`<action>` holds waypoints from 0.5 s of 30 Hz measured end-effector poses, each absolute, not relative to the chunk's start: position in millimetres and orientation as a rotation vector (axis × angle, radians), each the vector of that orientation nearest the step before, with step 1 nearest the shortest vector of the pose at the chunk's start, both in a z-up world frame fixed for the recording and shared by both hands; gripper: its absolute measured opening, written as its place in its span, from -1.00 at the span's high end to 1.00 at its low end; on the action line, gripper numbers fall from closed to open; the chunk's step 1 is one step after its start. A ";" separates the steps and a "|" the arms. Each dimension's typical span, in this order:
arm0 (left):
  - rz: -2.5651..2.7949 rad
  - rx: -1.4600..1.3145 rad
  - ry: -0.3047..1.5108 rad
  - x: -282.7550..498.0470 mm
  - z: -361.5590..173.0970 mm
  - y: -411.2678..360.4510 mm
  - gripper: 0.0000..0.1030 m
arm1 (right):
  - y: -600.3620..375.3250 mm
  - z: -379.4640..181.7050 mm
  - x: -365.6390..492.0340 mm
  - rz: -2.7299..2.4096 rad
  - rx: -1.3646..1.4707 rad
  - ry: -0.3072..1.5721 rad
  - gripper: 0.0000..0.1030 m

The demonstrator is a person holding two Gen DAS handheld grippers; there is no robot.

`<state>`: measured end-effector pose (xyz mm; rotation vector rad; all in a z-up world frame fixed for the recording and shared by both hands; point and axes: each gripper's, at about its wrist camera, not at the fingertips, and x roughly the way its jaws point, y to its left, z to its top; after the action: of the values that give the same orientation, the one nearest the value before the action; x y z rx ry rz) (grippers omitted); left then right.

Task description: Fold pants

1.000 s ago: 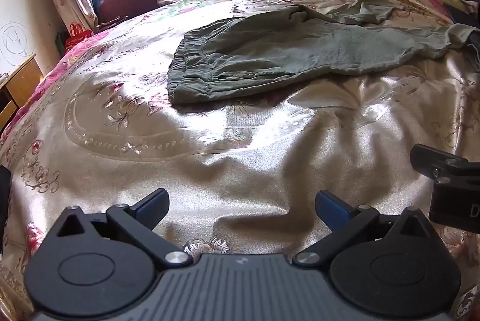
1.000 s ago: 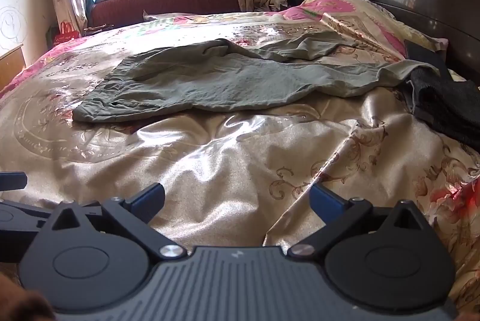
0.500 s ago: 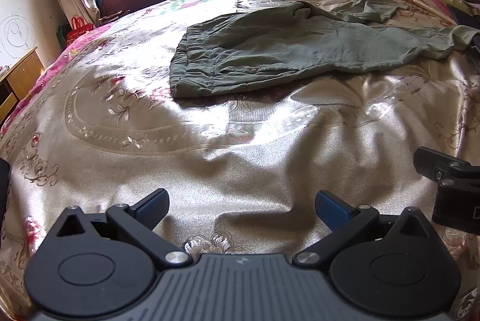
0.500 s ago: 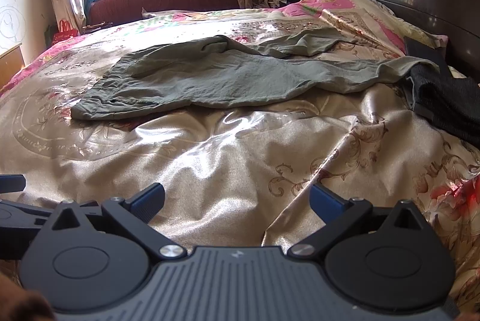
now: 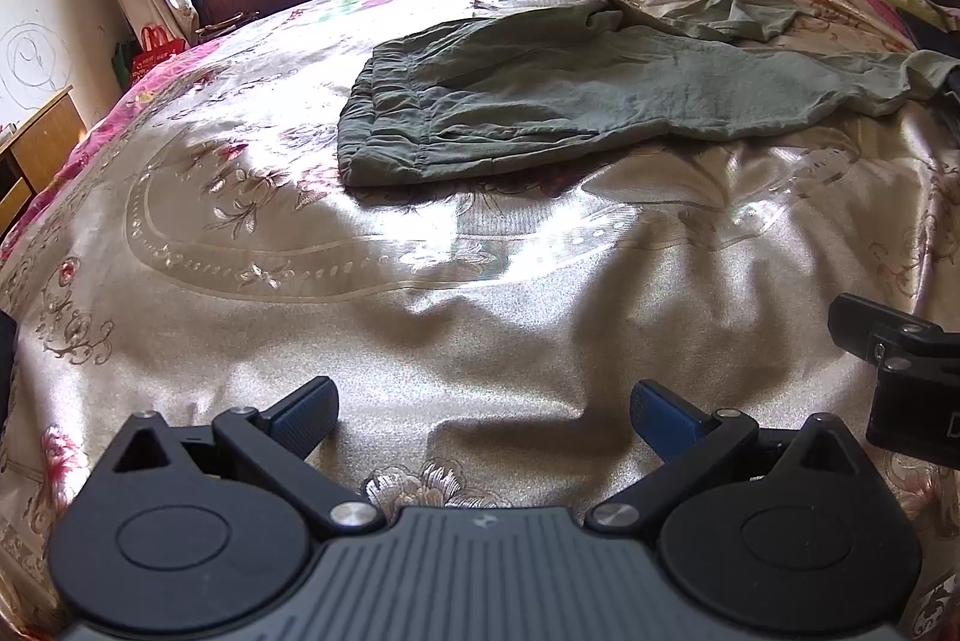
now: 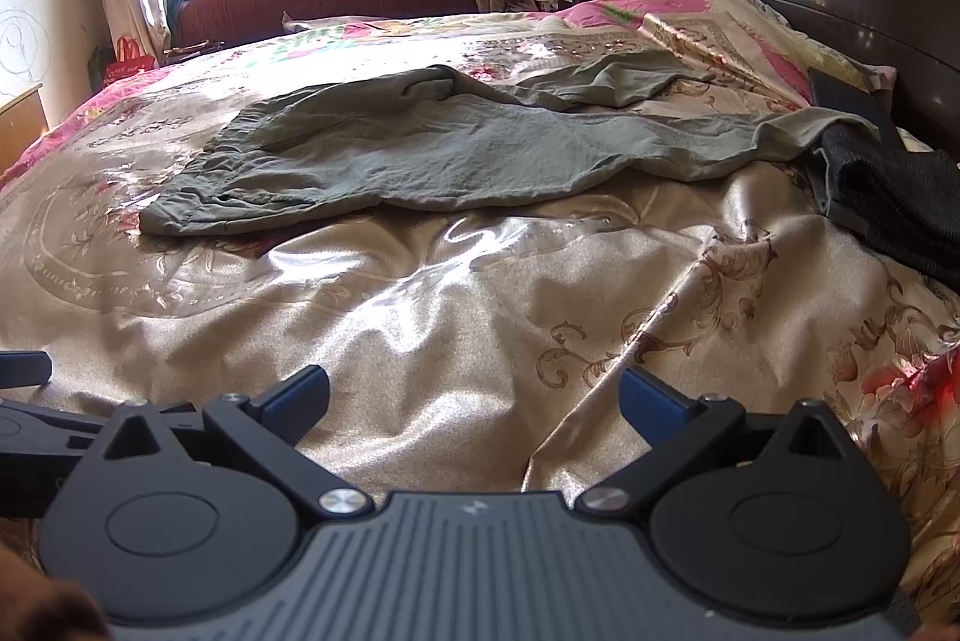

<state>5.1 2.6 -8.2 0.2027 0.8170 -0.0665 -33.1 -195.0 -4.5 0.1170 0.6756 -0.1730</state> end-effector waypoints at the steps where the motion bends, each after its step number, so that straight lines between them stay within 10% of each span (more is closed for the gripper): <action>1: -0.068 0.202 0.817 5.0 -8.2 2.6 -1.00 | -195.3 -4.7 -33.0 -0.173 0.117 0.677 -0.98; 15: -0.069 0.199 0.819 5.0 -8.1 2.5 -1.00 | -195.4 -5.0 -32.8 -0.174 0.118 0.678 -0.98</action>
<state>5.0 2.5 -8.1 0.1993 0.8187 -0.0690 -32.8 -195.4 -5.0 0.1183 0.6781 -0.1737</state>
